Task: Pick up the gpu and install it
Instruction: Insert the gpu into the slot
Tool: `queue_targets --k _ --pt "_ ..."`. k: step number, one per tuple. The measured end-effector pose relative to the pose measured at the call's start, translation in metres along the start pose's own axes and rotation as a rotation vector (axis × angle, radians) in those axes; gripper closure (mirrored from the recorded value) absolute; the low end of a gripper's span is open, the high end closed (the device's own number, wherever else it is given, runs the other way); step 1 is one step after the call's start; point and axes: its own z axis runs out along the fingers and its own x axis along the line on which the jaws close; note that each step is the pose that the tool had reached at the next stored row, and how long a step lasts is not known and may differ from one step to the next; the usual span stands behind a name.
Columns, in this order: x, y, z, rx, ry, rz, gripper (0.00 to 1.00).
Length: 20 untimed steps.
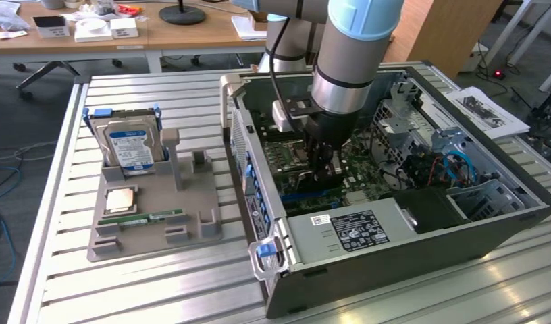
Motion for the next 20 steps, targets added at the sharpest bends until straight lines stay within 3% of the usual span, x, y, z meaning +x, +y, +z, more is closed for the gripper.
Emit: queue_targets --k 20 --pt "-0.0002 -0.0001 -0.0015 0.0007 -0.0015 0.000 0.73"
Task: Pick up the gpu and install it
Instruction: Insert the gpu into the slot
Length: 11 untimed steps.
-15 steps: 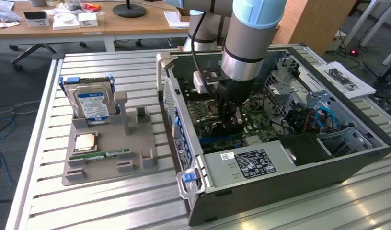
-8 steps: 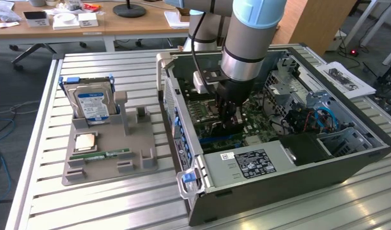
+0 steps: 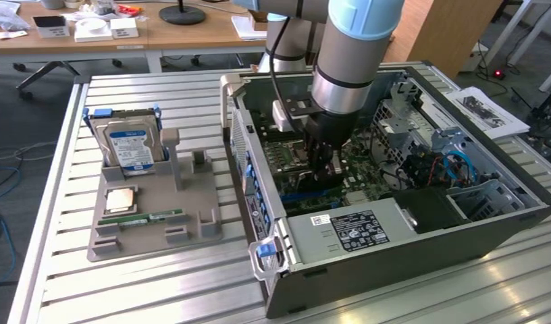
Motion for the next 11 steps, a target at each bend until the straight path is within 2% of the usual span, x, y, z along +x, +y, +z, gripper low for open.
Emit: queue_targets --k 3,11 --pt "0.0000 0.0000 -0.0031 -0.0005 0.0001 0.000 0.73" --pt "0.0004 -0.0002 -0.0033 -0.0022 0.0008 0.000 0.73"
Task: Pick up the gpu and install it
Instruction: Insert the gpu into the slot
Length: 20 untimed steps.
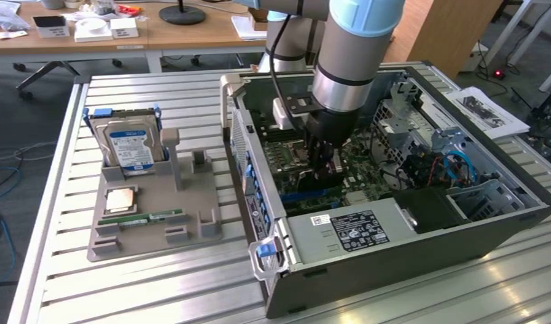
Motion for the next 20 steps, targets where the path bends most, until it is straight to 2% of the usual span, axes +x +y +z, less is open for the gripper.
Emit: queue_targets --k 20 --pt "0.0001 -0.0005 0.0025 -0.0019 0.0001 0.015 0.73"
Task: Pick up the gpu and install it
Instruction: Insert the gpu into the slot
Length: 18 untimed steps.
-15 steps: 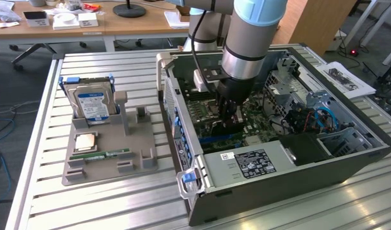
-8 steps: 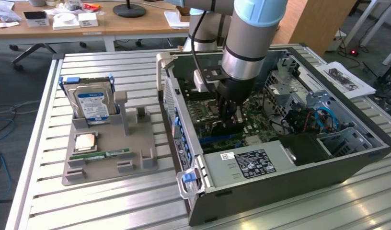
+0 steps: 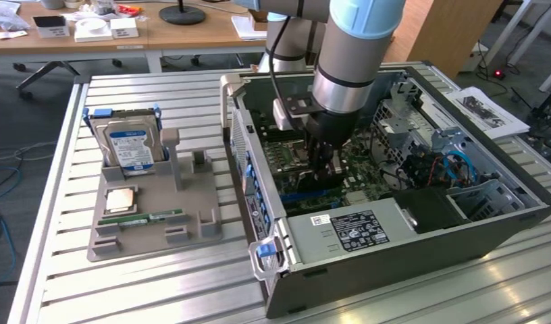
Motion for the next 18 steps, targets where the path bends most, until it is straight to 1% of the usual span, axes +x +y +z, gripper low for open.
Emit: queue_targets --k 4,18 --pt "0.0001 0.0001 0.0008 -0.0003 0.0007 0.000 0.73" --pt "0.0001 0.0000 0.0015 -0.0002 0.0004 0.001 0.73"
